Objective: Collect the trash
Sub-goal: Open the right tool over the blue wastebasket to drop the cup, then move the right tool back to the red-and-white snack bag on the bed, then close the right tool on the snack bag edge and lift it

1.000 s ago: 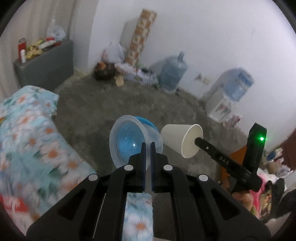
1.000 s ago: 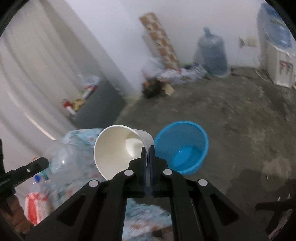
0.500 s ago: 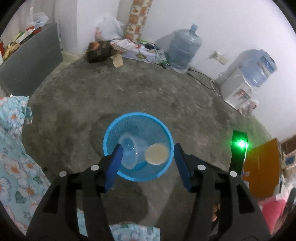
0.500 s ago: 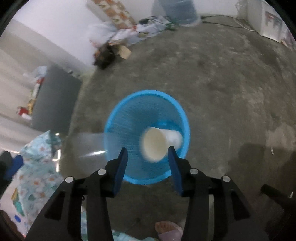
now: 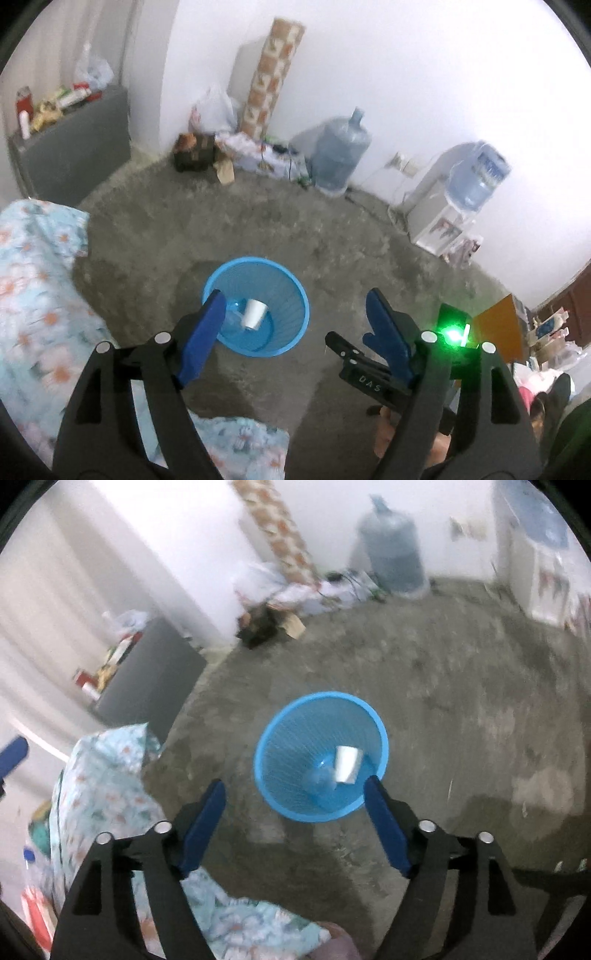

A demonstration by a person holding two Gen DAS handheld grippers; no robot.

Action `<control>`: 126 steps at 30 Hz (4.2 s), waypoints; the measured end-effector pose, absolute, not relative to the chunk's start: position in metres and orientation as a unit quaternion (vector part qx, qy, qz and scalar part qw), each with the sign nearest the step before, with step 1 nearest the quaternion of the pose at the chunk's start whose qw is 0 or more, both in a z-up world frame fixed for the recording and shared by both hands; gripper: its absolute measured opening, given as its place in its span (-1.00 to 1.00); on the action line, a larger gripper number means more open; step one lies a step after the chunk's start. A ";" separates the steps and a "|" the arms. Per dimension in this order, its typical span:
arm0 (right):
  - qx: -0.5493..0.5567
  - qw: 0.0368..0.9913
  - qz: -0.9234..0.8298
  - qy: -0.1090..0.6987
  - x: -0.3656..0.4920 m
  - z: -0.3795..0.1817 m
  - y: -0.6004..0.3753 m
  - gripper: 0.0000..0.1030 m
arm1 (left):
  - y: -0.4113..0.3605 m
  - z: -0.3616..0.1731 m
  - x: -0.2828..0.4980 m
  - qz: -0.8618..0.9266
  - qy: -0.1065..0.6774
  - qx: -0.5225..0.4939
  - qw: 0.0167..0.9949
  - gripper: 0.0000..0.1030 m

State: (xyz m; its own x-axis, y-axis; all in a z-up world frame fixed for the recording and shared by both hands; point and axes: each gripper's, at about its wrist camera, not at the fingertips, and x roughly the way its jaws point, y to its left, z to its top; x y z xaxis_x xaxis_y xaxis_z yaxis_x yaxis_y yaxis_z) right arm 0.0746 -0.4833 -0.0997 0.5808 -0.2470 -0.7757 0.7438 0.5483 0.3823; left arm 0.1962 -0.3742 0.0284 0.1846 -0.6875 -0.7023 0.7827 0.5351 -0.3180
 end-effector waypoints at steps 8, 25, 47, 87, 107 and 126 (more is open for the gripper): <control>0.255 0.865 -0.281 0.328 0.076 -0.016 -0.415 0.87 | -0.255 0.080 0.145 -0.472 0.388 0.022 0.792 0.72; 0.043 0.926 -0.182 0.327 0.113 0.046 -0.238 0.87 | -0.007 0.076 0.097 -0.275 0.344 -0.084 0.894 0.83; 0.160 0.927 0.008 0.338 0.124 0.030 -0.201 0.87 | 0.118 0.046 0.082 -0.166 0.322 -0.126 0.924 0.83; 0.230 0.806 0.154 0.523 0.100 -0.048 -0.246 -0.94 | 0.038 0.008 0.115 -0.298 0.394 -0.117 0.861 -0.19; 0.372 0.755 0.122 0.526 0.101 -0.094 -0.272 -0.76 | -0.037 -0.060 0.134 -0.314 0.498 -0.059 0.807 -0.49; 0.396 0.784 0.204 0.433 0.102 -0.053 -0.248 -0.76 | -0.034 -0.078 0.133 -0.303 0.501 -0.049 0.809 -0.68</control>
State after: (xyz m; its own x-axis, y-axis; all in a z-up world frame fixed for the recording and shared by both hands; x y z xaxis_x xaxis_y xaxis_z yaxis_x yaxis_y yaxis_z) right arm 0.1016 -0.2480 -0.0530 0.5410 0.6629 -0.5175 0.0227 0.6036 0.7969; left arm 0.1334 -0.0341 -0.0779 0.3141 -0.5405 -0.7805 0.4414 0.8110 -0.3839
